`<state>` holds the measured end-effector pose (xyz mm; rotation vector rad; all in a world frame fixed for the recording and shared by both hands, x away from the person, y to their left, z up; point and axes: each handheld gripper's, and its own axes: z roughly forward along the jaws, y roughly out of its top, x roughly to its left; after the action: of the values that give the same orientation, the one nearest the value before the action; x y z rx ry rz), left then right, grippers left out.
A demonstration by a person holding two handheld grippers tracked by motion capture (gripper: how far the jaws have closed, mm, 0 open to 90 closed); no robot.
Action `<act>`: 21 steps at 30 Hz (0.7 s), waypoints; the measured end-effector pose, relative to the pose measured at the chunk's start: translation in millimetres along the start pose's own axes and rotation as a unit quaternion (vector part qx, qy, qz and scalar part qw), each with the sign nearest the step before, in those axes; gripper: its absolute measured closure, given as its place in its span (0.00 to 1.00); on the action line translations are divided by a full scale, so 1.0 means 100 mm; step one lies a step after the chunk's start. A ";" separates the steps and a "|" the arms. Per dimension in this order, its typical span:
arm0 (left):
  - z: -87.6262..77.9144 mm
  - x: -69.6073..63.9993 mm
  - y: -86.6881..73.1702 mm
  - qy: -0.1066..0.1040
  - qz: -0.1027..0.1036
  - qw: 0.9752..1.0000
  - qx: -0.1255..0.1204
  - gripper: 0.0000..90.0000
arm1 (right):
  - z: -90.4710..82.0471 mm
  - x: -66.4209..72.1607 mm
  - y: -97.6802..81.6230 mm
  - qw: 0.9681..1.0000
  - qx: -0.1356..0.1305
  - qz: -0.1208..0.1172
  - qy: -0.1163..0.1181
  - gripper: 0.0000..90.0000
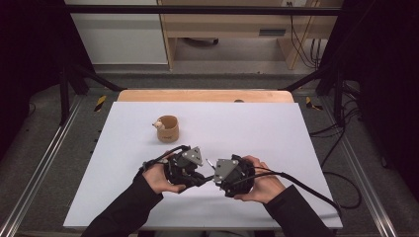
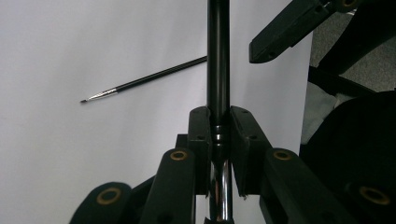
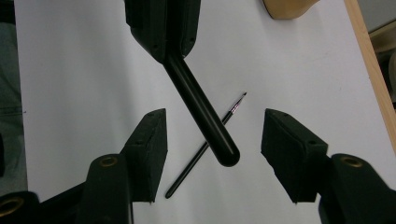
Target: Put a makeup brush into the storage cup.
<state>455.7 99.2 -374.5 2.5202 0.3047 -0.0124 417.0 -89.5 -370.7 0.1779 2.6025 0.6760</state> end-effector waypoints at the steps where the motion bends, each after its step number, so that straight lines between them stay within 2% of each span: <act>1: 0.00 0.00 0.00 0.000 0.000 1.000 0.000 0.88 | 0.00 -0.01 0.00 1.000 0.004 -0.008 0.004 0.46; 9: 0.01 -0.02 0.02 -0.004 0.005 1.000 0.003 0.88 | 0.03 0.03 0.01 1.000 0.013 -0.026 0.007 0.49; 14: 0.02 -0.03 0.03 -0.007 0.007 1.000 0.009 0.88 | 0.05 0.05 0.01 0.999 0.015 -0.043 0.008 0.55; 21: 0.04 -0.05 0.03 -0.012 0.010 1.000 0.005 0.88 | 0.08 0.07 0.01 0.998 0.016 -0.062 0.013 0.61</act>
<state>451.8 93.3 -375.8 2.5317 0.2709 -0.0358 414.3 -83.2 -378.8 0.0182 2.6242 0.5972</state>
